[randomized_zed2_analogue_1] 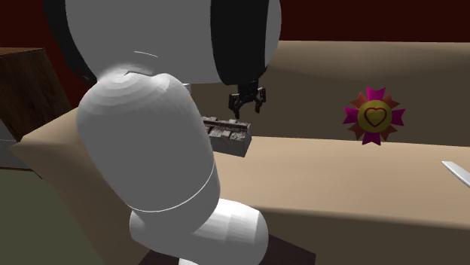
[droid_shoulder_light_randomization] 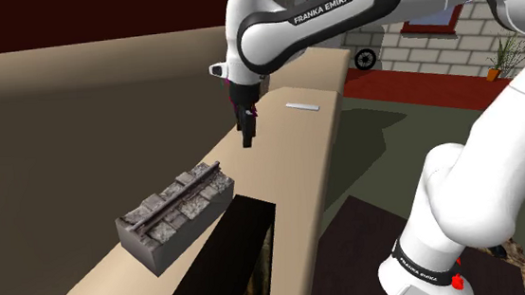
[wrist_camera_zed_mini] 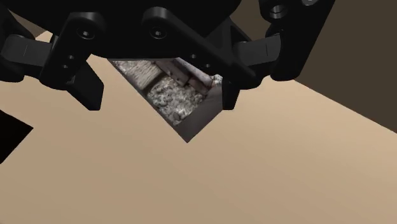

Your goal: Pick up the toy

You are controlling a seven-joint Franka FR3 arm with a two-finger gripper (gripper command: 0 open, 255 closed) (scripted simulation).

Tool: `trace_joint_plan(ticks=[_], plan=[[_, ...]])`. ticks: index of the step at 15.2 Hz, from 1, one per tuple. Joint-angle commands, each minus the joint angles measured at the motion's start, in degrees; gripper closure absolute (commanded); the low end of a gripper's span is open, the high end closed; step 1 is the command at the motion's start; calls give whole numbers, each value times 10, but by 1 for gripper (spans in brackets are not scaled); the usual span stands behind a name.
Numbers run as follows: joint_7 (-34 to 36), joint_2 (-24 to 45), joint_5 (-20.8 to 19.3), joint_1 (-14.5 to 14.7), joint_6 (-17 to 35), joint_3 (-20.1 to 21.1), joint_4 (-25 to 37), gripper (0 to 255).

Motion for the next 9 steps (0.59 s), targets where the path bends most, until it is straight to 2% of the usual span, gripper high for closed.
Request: trace_joint_plan(ticks=[1,9], plan=[[-40,35,-6,13,23,7,20,0],[-177,144,-38,59,95,46,84,0]])
